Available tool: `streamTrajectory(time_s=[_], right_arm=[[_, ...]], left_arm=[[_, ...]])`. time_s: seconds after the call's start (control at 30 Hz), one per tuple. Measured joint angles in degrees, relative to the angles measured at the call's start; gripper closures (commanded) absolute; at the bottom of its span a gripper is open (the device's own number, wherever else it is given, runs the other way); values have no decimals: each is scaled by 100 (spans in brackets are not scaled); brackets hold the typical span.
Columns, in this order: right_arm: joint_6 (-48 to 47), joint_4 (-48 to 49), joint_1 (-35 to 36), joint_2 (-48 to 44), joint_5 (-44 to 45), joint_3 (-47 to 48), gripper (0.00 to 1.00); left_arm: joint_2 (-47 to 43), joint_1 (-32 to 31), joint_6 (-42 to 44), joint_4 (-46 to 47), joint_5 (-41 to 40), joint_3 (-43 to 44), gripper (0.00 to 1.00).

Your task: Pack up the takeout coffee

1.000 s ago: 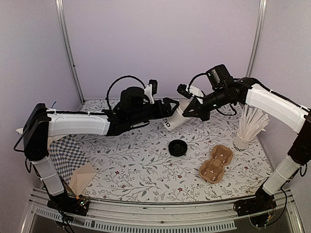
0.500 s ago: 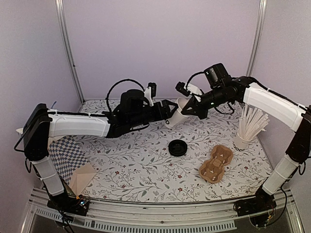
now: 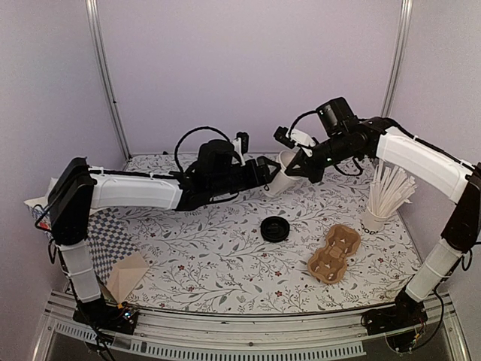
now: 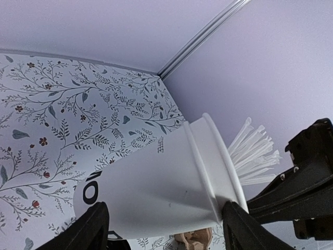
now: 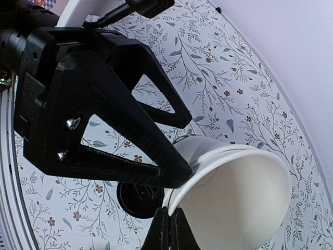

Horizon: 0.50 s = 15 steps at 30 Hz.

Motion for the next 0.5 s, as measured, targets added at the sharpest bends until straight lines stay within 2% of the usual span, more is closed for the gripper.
streamTrajectory(time_s=[0.17,0.4,0.5], right_arm=[[-192,-39,0,101,542,103,100],[-286,-168,-302,680,1198,505,100],[-282,-271,-304,710,1309,505,100]], left_arm=[[409,98,-122,-26,50,444,28],[1655,291,-81,-715,190,2052,28],[1773,289,-83,-824,245,2162,28]])
